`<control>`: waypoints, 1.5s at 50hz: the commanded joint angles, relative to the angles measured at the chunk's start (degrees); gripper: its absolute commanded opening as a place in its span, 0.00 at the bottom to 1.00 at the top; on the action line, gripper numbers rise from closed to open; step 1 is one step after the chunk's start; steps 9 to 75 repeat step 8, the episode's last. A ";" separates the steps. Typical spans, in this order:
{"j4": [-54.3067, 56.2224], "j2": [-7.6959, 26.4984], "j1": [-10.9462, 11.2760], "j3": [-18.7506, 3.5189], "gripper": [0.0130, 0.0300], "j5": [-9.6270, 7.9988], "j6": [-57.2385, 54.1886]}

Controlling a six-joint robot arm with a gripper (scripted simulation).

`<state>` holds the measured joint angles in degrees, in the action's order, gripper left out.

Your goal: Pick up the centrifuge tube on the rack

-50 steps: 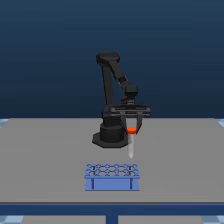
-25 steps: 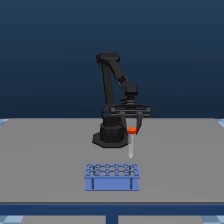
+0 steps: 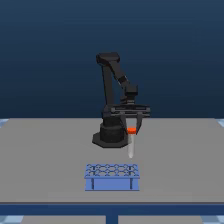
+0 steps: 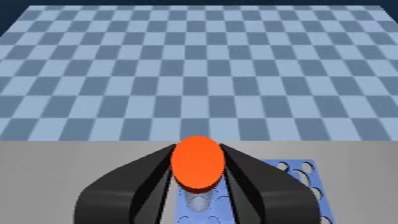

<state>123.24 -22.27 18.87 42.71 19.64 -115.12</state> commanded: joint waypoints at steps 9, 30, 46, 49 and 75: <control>-0.01 -0.03 0.00 -0.04 0.00 -0.04 0.00; -0.01 -0.03 0.00 -0.04 0.00 -0.04 0.00; -0.01 -0.03 0.00 -0.04 0.00 -0.04 0.00; -0.01 -0.03 0.00 -0.04 0.00 -0.04 0.00; -0.01 -0.03 0.00 -0.04 0.00 -0.04 0.00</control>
